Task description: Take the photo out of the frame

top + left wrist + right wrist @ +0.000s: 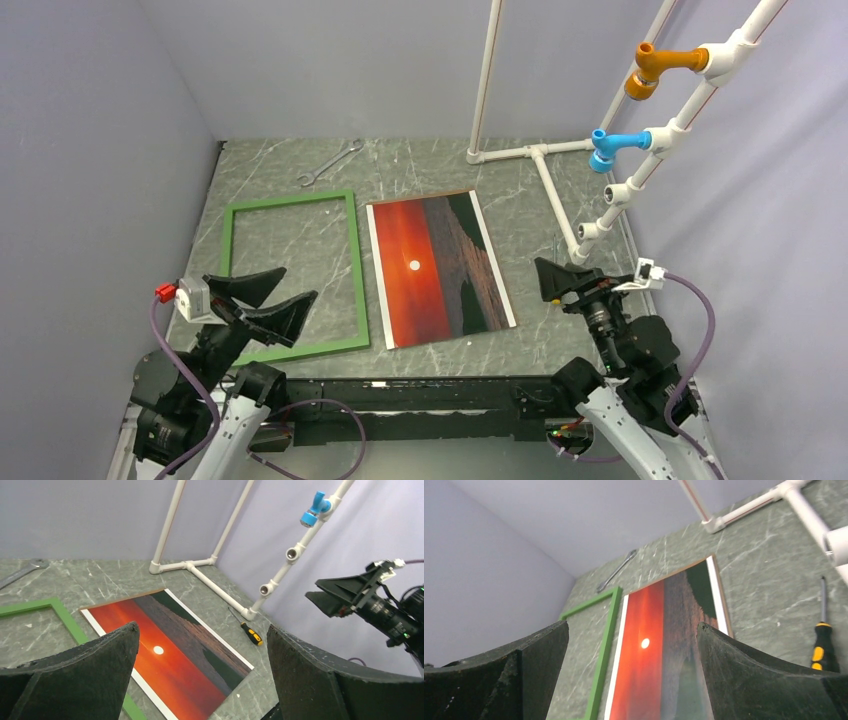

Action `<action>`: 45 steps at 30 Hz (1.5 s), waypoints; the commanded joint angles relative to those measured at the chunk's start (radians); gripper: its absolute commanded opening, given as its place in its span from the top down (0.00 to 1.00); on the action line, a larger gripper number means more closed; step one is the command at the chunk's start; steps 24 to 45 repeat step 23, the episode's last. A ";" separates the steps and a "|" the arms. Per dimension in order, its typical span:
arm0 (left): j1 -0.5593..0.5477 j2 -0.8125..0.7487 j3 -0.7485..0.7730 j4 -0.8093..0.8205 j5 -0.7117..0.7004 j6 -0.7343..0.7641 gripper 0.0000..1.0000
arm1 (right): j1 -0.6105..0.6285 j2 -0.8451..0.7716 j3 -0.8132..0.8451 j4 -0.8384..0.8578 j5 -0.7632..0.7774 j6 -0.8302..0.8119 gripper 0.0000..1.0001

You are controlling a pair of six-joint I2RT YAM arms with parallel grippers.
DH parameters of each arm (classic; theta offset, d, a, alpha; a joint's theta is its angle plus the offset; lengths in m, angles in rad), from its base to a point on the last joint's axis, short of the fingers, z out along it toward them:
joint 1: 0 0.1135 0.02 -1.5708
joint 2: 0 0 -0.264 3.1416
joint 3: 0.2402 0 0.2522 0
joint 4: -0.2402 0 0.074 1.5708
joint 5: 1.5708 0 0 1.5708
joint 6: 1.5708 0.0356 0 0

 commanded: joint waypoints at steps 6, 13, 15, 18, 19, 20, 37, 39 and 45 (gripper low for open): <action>0.002 -0.131 0.019 -0.009 -0.105 0.034 0.01 | 0.005 -0.077 0.022 -0.040 0.159 -0.017 0.00; 0.002 -0.112 -0.013 0.016 -0.095 0.036 0.01 | 0.004 -0.036 0.054 -0.047 0.153 -0.036 0.00; 0.001 -0.104 -0.014 0.009 -0.096 0.038 0.01 | 0.004 -0.032 0.047 -0.045 0.161 -0.027 0.00; 0.001 -0.095 -0.006 -0.004 -0.098 0.036 0.01 | 0.005 -0.039 0.037 -0.049 0.164 -0.018 0.00; 0.002 -0.090 -0.003 -0.005 -0.098 0.035 0.01 | 0.003 -0.040 0.027 -0.042 0.162 -0.018 0.00; 0.002 -0.085 0.002 -0.006 -0.096 0.035 0.01 | 0.004 -0.042 0.020 -0.045 0.173 -0.006 0.00; 0.001 -0.067 0.019 -0.009 -0.102 0.035 0.01 | 0.005 -0.036 0.021 -0.050 0.167 -0.026 0.00; 0.001 -0.067 0.019 -0.009 -0.102 0.035 0.01 | 0.005 -0.036 0.021 -0.050 0.167 -0.026 0.00; 0.001 -0.067 0.019 -0.009 -0.102 0.035 0.01 | 0.005 -0.036 0.021 -0.050 0.167 -0.026 0.00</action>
